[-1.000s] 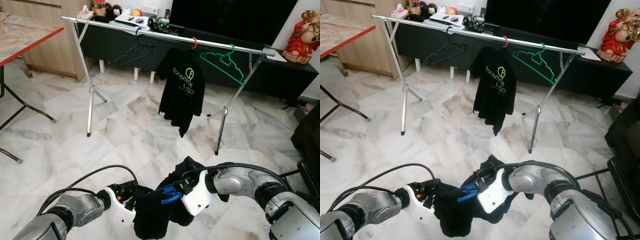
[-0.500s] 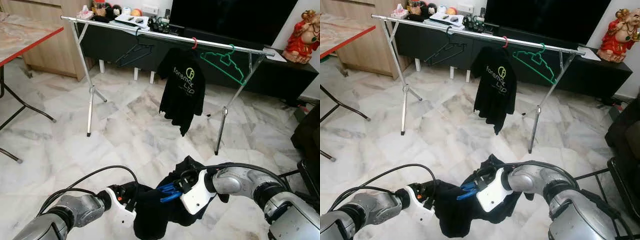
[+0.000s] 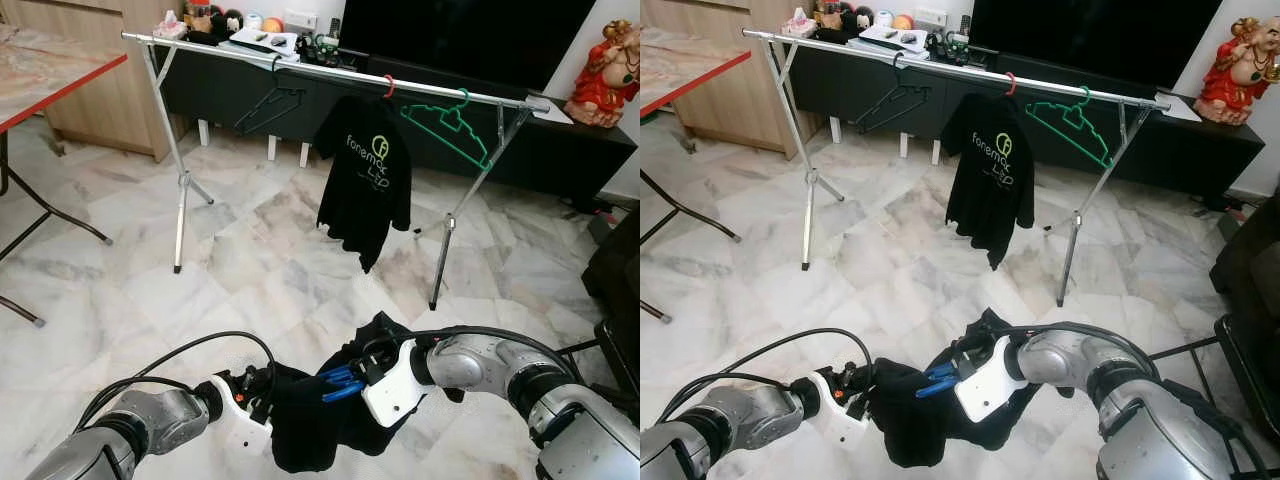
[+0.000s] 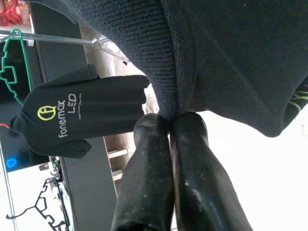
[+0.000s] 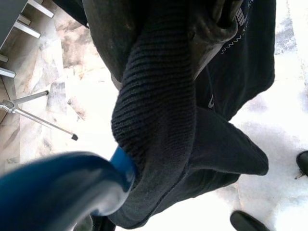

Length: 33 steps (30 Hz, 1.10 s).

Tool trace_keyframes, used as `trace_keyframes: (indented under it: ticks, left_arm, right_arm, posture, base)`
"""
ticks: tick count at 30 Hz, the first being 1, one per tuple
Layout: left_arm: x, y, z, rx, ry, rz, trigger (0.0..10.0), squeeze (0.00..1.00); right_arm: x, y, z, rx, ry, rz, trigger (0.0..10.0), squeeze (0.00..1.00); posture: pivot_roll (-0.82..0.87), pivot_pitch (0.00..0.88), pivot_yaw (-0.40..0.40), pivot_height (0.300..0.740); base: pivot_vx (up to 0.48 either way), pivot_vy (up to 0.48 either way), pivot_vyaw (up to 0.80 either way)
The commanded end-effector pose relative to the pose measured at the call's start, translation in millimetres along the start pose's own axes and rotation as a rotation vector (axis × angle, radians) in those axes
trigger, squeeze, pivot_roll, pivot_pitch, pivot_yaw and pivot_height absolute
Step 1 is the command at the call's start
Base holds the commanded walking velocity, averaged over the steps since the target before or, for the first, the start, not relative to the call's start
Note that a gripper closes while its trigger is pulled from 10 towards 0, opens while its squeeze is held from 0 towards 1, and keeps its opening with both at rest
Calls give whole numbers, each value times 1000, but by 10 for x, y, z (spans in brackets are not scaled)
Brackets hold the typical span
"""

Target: Hang hanger

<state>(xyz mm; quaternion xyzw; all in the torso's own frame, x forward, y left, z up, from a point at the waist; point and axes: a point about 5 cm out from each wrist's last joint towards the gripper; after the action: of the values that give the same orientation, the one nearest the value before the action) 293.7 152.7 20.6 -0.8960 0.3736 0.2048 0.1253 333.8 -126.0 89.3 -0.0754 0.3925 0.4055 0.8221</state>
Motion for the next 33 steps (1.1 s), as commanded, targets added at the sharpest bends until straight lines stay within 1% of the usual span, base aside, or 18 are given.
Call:
trace_keyframes:
  ticks: [1,11,14,16,17,18,19,21,23,25,29,30,32,33]
  left_arm:
    - [5,28,15,6,-9,21,0,0]
    - [5,32,35,-1,-21,15,0,0]
    - [-19,-32,77,-8,-49,-48,0,0]
    - [-53,-93,127,-22,-79,-109,0,0]
    - [-53,-93,127,-22,-79,-109,0,0]
    - [-69,-116,148,-29,-91,-132,0,0]
    - [-110,-157,196,-53,-109,-175,0,0]
    - [-120,-165,208,-60,-112,-184,0,0]
    - [-160,-179,260,-93,-120,-210,0,0]
    - [-185,-178,298,-114,-127,-219,0,0]
    - [-199,-153,344,-149,-142,-220,0,0]
    - [-190,-125,347,-214,-142,-215,0,0]
    - [-182,-111,341,-275,-138,-215,0,0]
    - [-182,-112,340,-290,-137,-219,0,0]
  right_arm:
    - [-36,-27,60,15,-37,-8,10000,0]
    - [-36,-32,63,17,-40,-14,10000,0]
    - [-47,-64,58,23,-46,-38,10000,0]
    - [-72,-122,50,33,-56,-80,10000,0]
    - [-72,-122,50,33,-56,-80,10000,0]
    - [-84,-146,45,37,-59,-97,10000,0]
    - [-116,-210,32,50,-77,-142,10000,0]
    - [-124,-226,27,54,-83,-152,10000,0]
    - [-148,-264,-1,89,-96,-169,10000,0]
    - [-159,-281,-17,112,-106,-176,10000,0]
    - [-165,-313,-28,115,-124,-208,10000,0]
    - [-172,-347,5,122,-168,-248,10000,0]
    - [-184,-378,65,150,-232,-284,10000,0]
    - [-189,-387,91,167,-260,-293,10000,0]
  posture:
    - [3,85,-174,740]
    - [3,81,-175,740]
    - [3,81,-174,740]
    - [4,82,-175,740]
    - [4,82,-175,740]
    - [4,82,-175,740]
    - [4,86,-175,740]
    - [4,86,-175,740]
    - [2,87,-175,740]
    - [3,89,-173,740]
    - [1,90,-171,740]
    - [1,90,-171,740]
    - [2,91,-172,740]
    - [2,91,-172,740]
  base:
    - [0,0,0]
    - [0,0,0]
    - [0,0,0]
    - [0,0,0]
    - [0,0,0]
    - [0,0,0]
    - [0,0,0]
    - [0,0,0]
    - [0,0,0]
    - [0,0,0]
    - [0,0,0]
    - [0,0,0]
    - [0,0,0]
    - [0,0,0]
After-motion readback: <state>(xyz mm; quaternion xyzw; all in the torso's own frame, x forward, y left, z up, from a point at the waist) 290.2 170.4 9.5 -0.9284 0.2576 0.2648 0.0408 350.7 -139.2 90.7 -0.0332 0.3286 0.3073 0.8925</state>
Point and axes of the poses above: a point about 5 cm out from each wrist's last joint towards the gripper, its own x axis pointing out of the wrist towards the gripper, its own y axis along the axis of the wrist's last joint, z = x × y, and after that the axes turned 2 degrees about x, right-handed
